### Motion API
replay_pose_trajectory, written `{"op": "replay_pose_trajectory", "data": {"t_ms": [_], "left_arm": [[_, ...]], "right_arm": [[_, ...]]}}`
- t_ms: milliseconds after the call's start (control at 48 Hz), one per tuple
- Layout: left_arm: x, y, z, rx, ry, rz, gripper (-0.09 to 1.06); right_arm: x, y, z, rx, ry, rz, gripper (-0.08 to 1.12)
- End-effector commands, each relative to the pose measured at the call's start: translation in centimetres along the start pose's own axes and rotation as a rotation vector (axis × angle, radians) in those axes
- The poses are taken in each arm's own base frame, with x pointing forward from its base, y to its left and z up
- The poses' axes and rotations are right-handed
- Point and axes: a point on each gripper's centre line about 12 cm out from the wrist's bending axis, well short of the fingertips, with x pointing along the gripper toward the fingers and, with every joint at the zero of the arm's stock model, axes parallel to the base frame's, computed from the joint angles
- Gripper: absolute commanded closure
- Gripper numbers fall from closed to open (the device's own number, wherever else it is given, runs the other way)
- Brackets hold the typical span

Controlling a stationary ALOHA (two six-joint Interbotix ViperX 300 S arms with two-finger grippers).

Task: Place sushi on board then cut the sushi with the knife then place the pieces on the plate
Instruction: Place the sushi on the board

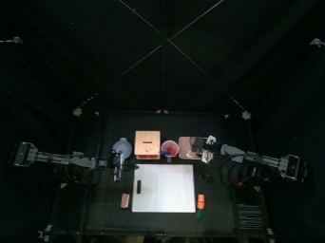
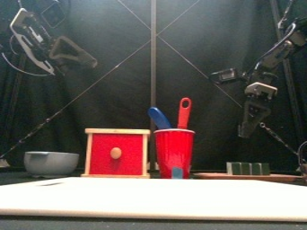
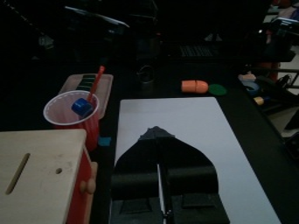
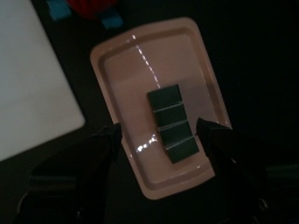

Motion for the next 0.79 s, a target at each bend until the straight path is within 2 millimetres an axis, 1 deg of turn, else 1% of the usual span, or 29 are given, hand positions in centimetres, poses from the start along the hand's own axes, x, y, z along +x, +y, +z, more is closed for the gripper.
{"op": "replay_pose_trajectory", "data": {"t_ms": [21,188,333,438,583,792], "left_arm": [[0.3,0.1,1.2,-0.002,-0.037,0.003,0.98],[0.3,0.1,1.2,-0.004,-0.035,0.005,0.98],[0.3,0.2,1.2,-0.005,-0.035,0.007,0.98],[0.3,0.2,1.1,-0.018,-0.032,0.011,0.98],[0.2,0.4,0.9,-0.044,-0.028,0.022,0.98],[0.2,0.4,0.9,-0.053,-0.028,0.026,0.98]], "right_arm": [[0.2,-0.8,0.4,-0.015,0.040,-0.017,0.07],[1.1,-1.4,0.0,-0.088,0.098,-0.005,0.07],[2.1,-2.6,0.0,-0.107,0.097,0.007,0.07],[3.0,-3.3,-0.3,-0.116,0.112,0.029,0.07],[4.6,-3.5,-0.7,-0.128,0.125,0.082,0.08],[6.8,-3.5,-0.9,-0.139,0.136,0.109,0.08]]}}
